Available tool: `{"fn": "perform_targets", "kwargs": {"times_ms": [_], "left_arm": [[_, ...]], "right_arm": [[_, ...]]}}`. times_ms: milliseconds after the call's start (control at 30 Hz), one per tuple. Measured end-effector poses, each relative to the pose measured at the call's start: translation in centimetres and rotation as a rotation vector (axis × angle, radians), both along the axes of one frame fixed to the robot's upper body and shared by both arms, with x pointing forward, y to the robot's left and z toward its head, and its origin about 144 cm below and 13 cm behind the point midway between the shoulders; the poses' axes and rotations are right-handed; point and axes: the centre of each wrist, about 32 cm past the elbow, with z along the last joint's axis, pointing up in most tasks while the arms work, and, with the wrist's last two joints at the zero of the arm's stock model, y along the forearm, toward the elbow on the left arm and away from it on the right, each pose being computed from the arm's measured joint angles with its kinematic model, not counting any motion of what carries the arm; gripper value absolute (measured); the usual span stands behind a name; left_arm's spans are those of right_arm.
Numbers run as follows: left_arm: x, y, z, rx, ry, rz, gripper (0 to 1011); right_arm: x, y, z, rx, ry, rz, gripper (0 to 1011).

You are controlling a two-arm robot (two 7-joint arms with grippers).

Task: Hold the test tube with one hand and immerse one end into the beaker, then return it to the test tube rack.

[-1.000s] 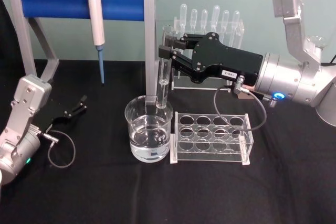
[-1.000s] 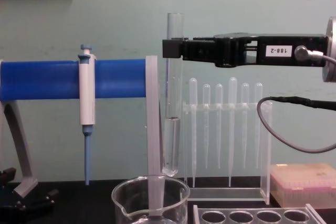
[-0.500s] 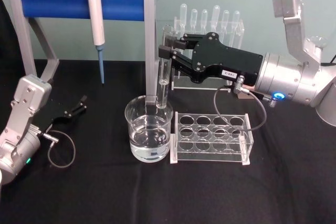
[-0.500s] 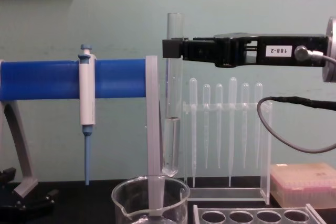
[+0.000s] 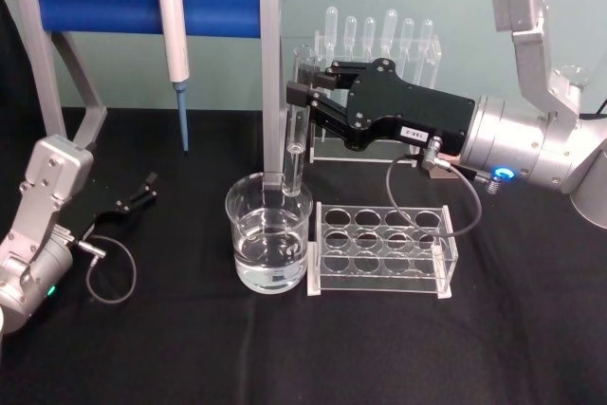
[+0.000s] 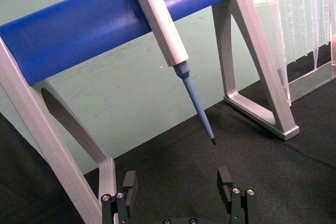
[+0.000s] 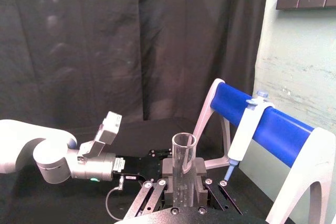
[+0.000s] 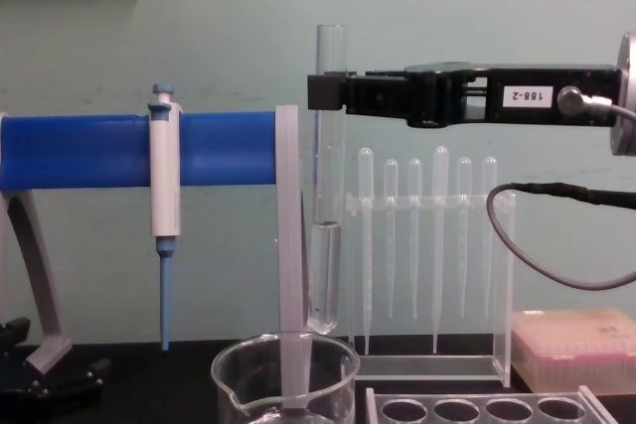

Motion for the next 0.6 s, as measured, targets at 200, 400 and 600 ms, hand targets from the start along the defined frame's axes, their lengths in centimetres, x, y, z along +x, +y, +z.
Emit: {"fn": "perform_targets", "kwargs": {"times_ms": [200, 400, 600], "left_arm": [[0.00, 0.00, 0.00, 0.000, 0.000, 0.000, 1000], [0.00, 0.00, 0.00, 0.000, 0.000, 0.000, 1000], [0.00, 0.00, 0.00, 0.000, 0.000, 0.000, 1000]], "right_arm": [[0.00, 0.00, 0.00, 0.000, 0.000, 0.000, 241], [0.00, 0.00, 0.00, 0.000, 0.000, 0.000, 241], [0.00, 0.00, -0.01, 0.000, 0.000, 0.000, 241]]}}
